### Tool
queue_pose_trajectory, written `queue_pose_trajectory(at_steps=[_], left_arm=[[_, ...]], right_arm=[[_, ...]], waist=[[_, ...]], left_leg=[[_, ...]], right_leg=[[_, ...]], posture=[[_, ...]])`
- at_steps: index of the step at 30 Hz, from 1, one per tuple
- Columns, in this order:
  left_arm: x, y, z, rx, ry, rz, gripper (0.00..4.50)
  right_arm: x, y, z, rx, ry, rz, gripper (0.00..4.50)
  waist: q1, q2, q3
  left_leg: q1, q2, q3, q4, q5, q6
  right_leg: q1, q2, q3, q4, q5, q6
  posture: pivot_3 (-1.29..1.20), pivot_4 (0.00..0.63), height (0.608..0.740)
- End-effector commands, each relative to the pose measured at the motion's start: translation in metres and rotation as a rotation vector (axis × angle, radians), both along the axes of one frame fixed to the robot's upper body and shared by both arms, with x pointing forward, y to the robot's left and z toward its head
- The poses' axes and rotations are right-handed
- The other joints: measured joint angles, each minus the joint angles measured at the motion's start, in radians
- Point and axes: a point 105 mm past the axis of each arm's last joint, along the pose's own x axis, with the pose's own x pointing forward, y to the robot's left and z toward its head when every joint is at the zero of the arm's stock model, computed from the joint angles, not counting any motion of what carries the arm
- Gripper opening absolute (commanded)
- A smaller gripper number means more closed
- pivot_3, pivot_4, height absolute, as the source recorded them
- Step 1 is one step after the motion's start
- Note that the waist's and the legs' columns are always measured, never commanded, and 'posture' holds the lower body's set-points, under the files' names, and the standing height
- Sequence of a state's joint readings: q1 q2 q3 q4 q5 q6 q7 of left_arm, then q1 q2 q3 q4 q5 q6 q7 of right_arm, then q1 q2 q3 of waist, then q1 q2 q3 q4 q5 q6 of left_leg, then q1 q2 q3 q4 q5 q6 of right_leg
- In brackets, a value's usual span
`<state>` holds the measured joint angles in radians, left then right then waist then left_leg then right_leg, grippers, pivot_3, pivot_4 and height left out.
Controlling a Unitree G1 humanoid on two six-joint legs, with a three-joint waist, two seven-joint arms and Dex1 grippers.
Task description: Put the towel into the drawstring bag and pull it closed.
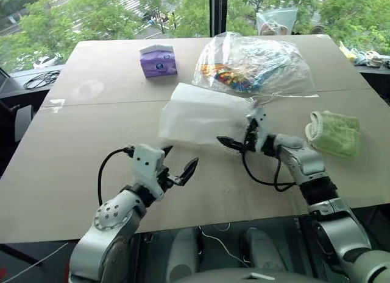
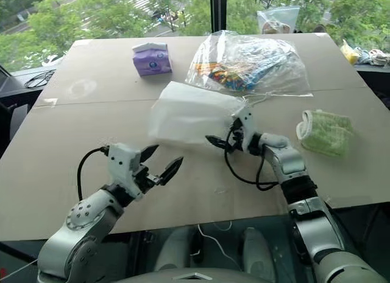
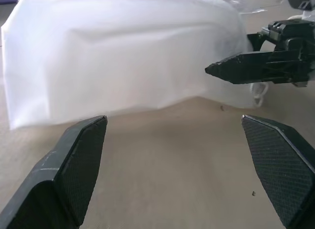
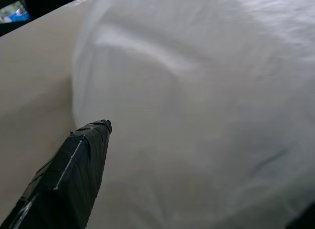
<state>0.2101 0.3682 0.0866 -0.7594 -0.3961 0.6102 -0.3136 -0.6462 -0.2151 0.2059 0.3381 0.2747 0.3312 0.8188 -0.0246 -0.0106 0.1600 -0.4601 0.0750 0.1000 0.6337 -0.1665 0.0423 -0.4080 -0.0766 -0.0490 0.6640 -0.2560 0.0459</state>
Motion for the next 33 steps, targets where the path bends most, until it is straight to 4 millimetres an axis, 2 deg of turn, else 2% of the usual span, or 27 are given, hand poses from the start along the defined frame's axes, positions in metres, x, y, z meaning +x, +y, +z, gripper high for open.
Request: queue_pose_trajectory(at_steps=[1,5,8,9,13,16,20,25,28,33], left_arm=[[-0.007,-0.001,0.016,0.0,-0.068,0.006,4.5],[-0.009,-0.006,0.013,-0.008,-0.052,-0.039,4.5],[-0.008,-0.007,0.014,-0.012,-0.052,-0.062,4.5],[-0.007,-0.007,0.014,-0.011,-0.053,-0.069,4.5],[-0.006,-0.009,0.015,-0.016,-0.051,-0.09,4.5],[-0.007,-0.013,0.012,-0.019,-0.035,-0.129,4.5],[-0.004,-0.018,0.012,-0.033,-0.028,-0.167,4.5],[0.01,-0.029,0.011,-0.036,-0.04,-0.215,4.5],[0.016,-0.038,0.011,-0.052,-0.049,-0.238,4.5],[0.048,-0.055,0.005,0.044,-0.104,-0.186,4.5]], right_arm=[[-0.005,0.046,0.027,0.024,-0.137,0.114,4.45],[-0.005,0.085,0.041,0.039,-0.185,0.145,4.45],[-0.005,0.097,0.047,0.045,-0.192,0.139,4.45],[-0.004,0.092,0.042,0.023,-0.19,0.13,4.45],[-0.002,0.068,0.028,-0.021,-0.191,0.105,4.45],[-0.021,0.027,0.028,0.007,-0.176,0.139,4.45],[-0.039,-0.014,0.027,-0.027,-0.17,0.113,4.45],[-0.054,-0.075,0.03,0.0,-0.198,-0.009,4.45],[-0.066,-0.103,0.028,-0.012,-0.204,-0.057,4.45],[-0.095,-0.147,0.035,0.022,-0.177,-0.153,4.45]], waist=[[-0.002,0.0,0.0],[-0.003,0.0,0.0],[-0.001,0.0,0.0],[0.001,0.0,0.0],[0.011,0.0,0.0],[0.014,0.0,0.0],[0.01,0.0,0.0],[0.013,0.0,0.0],[0.022,0.0,0.0],[0.039,0.0,0.0]], left_leg=[[0.0,0.0,0.0,0.0,0.0,0.0],[0.0,0.002,-0.001,0.0,0.0,0.0],[-0.001,0.002,0.0,0.0,-0.002,-0.004],[-0.001,0.002,0.0,0.0,-0.003,-0.005],[-0.001,0.001,0.0,0.0,-0.003,-0.005],[-0.002,0.0,0.0,-0.001,-0.003,-0.005],[-0.004,-0.001,0.001,-0.001,-0.003,-0.005],[-0.003,0.001,-0.001,-0.001,-0.003,-0.005],[-0.003,-0.001,0.0,0.0,-0.003,-0.004],[-0.003,-0.001,0.0,0.0,0.0,0.0]], right_leg=[[0.0,0.001,0.0,0.001,0.0,0.001],[-0.001,0.002,0.0,0.001,0.001,0.0],[-0.001,0.002,0.0,0.0,0.001,0.0],[-0.001,0.001,0.0,0.0,0.001,-0.001],[-0.001,-0.001,-0.001,0.0,0.0,-0.003],[-0.001,-0.003,-0.002,-0.001,0.0,-0.003],[-0.003,-0.004,-0.002,-0.001,0.0,-0.002],[-0.003,0.0,-0.002,0.0,0.0,-0.003],[-0.002,0.0,-0.002,-0.001,-0.001,-0.003],[-0.001,0.0,-0.001,-0.002,-0.001,-0.002]], posture=[[0.0,0.15,0.74],[0.0,0.15,0.74],[0.0,0.15,0.74],[0.0,0.15,0.74],[0.0,0.15,0.74],[0.0,0.15,0.74],[0.0,0.15,0.74],[0.0,0.15,0.74],[0.0,0.15,0.74],[0.0,0.15,0.74]])
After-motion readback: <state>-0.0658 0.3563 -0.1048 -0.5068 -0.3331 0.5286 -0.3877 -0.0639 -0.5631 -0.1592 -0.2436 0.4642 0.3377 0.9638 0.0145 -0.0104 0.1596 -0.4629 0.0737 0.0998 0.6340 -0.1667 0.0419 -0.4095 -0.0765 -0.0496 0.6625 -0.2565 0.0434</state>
